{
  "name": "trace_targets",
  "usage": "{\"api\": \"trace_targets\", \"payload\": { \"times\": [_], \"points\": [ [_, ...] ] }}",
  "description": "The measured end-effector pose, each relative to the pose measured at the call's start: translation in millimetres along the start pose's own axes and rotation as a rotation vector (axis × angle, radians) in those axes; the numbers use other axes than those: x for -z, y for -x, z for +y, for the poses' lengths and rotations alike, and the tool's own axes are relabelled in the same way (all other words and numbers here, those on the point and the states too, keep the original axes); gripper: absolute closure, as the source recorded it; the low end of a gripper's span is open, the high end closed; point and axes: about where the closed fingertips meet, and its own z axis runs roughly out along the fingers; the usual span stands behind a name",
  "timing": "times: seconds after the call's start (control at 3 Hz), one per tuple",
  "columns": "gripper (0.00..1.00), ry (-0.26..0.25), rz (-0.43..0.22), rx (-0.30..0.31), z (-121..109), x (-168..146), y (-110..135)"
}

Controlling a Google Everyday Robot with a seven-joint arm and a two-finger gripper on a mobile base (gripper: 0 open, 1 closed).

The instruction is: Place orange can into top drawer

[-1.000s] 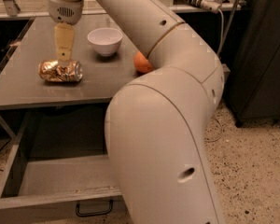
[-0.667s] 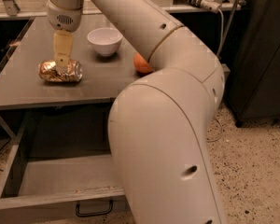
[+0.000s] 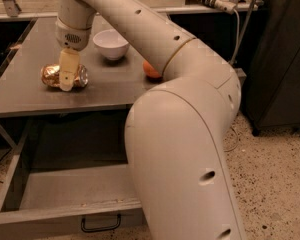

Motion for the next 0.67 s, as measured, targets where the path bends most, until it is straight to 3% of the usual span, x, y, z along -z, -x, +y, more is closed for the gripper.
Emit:
{"api": "trace_targets", "payload": {
  "times": [0.67],
  "points": [
    [0.00, 0.054, -0.026, -0.029, 7, -31, -6]
  ]
}}
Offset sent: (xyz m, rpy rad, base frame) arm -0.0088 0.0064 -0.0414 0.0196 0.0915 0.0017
